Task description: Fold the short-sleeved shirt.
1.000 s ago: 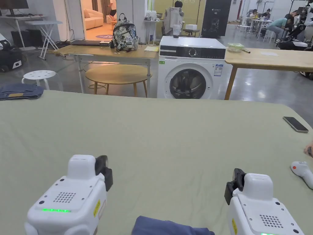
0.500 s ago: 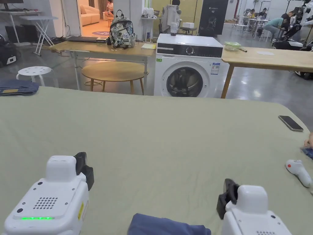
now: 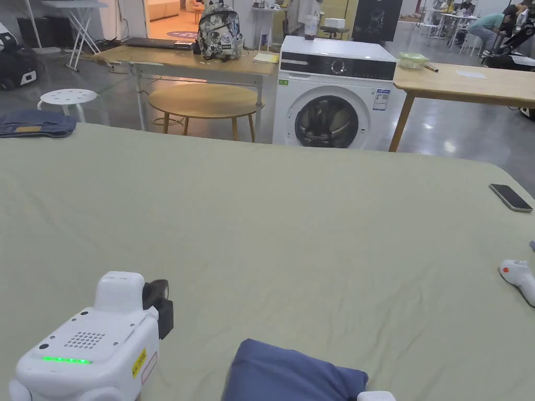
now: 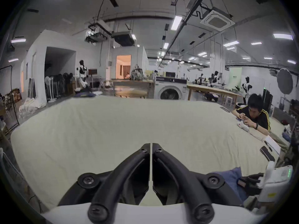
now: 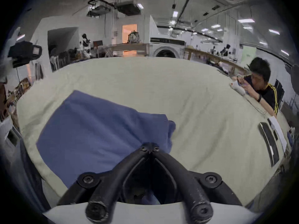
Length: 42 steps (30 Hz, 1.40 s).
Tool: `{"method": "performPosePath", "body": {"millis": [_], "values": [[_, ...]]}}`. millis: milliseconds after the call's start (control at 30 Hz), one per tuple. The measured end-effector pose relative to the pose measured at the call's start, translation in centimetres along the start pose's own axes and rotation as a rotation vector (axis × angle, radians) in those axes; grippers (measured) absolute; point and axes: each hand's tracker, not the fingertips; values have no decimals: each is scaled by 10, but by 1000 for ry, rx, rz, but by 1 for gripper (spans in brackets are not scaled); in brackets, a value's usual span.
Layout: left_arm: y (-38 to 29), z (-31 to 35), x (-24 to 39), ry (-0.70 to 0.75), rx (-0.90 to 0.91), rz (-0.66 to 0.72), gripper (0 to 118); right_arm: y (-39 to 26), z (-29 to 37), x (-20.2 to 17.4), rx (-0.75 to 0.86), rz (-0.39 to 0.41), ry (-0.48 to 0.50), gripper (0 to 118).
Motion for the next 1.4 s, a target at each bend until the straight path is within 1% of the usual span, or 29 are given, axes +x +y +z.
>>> {"method": "performPosePath", "body": {"millis": [33, 67, 167, 233, 267, 300, 367, 400, 433, 467, 533, 633, 700, 800, 867, 900, 933, 967, 1000, 1033, 1067, 1100, 1133, 1167, 1233, 1400], "values": [[-2, -3, -3, -35, -41, 22, 0, 1, 2, -2, 19, 34, -22, 0], [-5, -6, -7, -66, -86, 44, 0, 0, 2, -3, 24, 45, -33, 0], [-14, -19, -15, -166, -224, 85, 0, -2, 1, 2, 24, 1, -34, 0], [-21, -30, -21, -262, -314, 136, 1, -5, -1, 3, 30, 3, -48, 0], [-25, -35, -22, -310, -371, 163, 5, -6, -1, 3, 31, 7, -53, 0], [-29, -42, -24, -367, -424, 198, 11, -6, -1, 3, 32, 6, -51, 0], [-39, -56, -30, -465, -519, 267, 36, -5, 1, 2, 34, 2, -49, 0], [-42, -59, -27, -489, -535, 291, 50, -4, 1, 2, 33, 2, -48, 0], [-46, -64, -27, -516, -558, 321, 69, -4, 1, 2, 32, 1, -46, 0], [-52, -72, -28, -552, -593, 354, 73, -4, 1, 2, 32, -1, -44, 0], [-60, -81, -29, -589, -648, 413, 73, -3, 2, 2, 30, -1, -42, 0], [-73, -96, -27, -624, -680, 456, 75, -4, 0, 4, 26, -3, -41, 0], [-85, -109, -27, -690, -721, 481, 75, -3, -1, 5, 23, -6, -39, 0], [-96, -124, -18, -807, -765, 589, 75, -6, -7, 9, 20, -10, -37, 0], [-102, -133, -10, -849, -795, 651, 75, -7, -8, 9, 21, -16, -37, 0], [-104, -138, -6, -854, -802, 663, 71, -5, -5, 7, 21, -19, -38, 0], [-105, -137, -2, -846, -790, 646, 69, -5, -4, 7, 21, -21, -38, 0], [-106, -138, 1, -842, -786, 641, 69, -5, -5, 7, 22, -22, -38, 0], [-107, -139, 2, -813, -786, 619, 57, -5, -5, 7, 22, -26, -38, 0], [-111, -139, 0, -790, -792, 616, 35, -4, -3, 7, 22, -28, -34, 0], [-115, -138, -4, -799, -791, 646, 29, -3, -2, 6, 26, -29, -27, 0], [-119, -134, -7, -833, -779, 721, 26, -3, -2, 6, 26, -24, -29, 0], [-119, -131, -7, -840, -772, 748, 23, -3, -1, 5, 28, -19, -26, 0], [-119, -129, -7, -822, -777, 711, 22, -3, -2, 5, 30, -14, -26, 0], [-115, -117, -3, -836, -771, 733, 20, -2, -2, 4, 28, -6, -27, 0], [-112, -110, -8, -837, -756, 772, 19, 6, 3, 6, 50, -9, -7, 0]]}}
